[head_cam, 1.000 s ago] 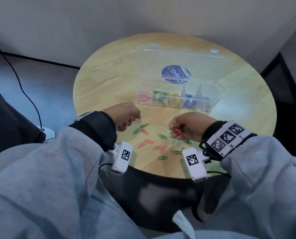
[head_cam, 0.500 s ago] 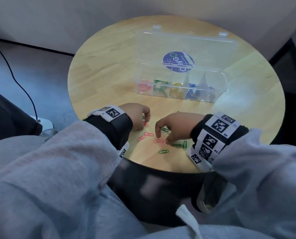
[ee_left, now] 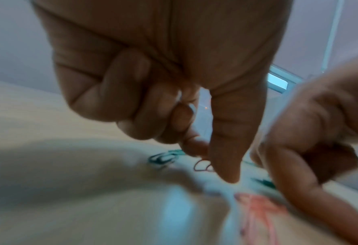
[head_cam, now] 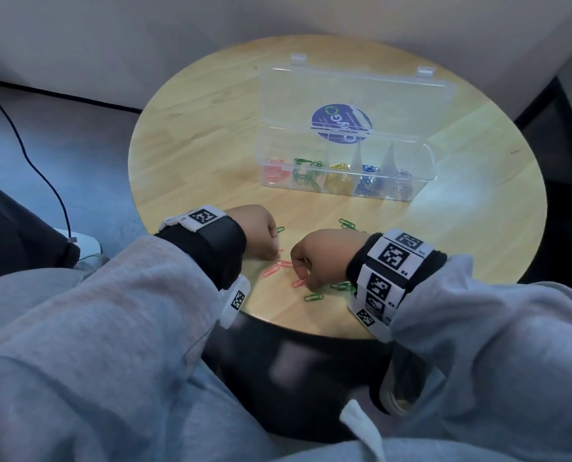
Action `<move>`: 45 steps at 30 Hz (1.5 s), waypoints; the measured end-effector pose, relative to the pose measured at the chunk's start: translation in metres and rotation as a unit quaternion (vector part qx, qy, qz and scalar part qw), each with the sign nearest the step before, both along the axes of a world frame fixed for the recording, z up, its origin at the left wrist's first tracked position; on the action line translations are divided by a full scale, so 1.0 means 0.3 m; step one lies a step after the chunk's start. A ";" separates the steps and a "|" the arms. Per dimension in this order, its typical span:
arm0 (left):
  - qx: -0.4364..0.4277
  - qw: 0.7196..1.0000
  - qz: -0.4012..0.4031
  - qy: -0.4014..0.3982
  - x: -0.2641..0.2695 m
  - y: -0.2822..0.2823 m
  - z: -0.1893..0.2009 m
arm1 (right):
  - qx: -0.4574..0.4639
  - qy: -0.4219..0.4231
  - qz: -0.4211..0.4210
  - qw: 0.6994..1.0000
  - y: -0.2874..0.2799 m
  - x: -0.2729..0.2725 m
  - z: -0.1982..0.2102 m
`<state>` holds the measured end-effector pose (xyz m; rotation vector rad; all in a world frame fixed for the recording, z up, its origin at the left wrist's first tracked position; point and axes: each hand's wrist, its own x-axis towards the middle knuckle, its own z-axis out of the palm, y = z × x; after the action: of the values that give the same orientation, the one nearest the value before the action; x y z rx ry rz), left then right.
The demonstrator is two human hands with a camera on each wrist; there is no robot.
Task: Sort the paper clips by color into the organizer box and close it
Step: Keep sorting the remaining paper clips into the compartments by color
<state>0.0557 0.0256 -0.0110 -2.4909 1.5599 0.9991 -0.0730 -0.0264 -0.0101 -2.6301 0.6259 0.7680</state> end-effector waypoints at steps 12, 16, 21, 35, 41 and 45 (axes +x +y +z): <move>-0.131 0.807 0.298 0.493 0.031 0.000 0.072 | 0.055 0.006 -0.066 0.996 -0.014 -0.027 0.013; -0.125 0.780 0.314 0.526 0.046 0.010 0.083 | 0.093 -0.022 -0.095 0.991 -0.034 -0.045 0.013; -0.096 0.825 0.320 0.455 0.040 0.001 0.077 | 0.186 -0.100 -0.186 0.960 -0.089 -0.076 0.029; 0.066 0.997 -0.004 -0.050 -0.045 0.019 0.016 | 0.530 -0.326 -0.457 0.636 -0.183 -0.114 -0.013; 0.066 0.996 -0.026 -0.053 -0.048 0.014 -0.002 | 0.559 -0.314 -0.494 0.587 -0.175 -0.107 0.007; 0.060 0.998 -0.024 -0.017 -0.041 0.018 0.002 | 0.582 -0.289 -0.504 0.569 -0.165 -0.097 0.019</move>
<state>0.0434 0.0309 -0.0103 -2.3656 1.4962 1.0079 -0.1021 -0.0759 -0.0044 -0.8423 0.8183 -0.1456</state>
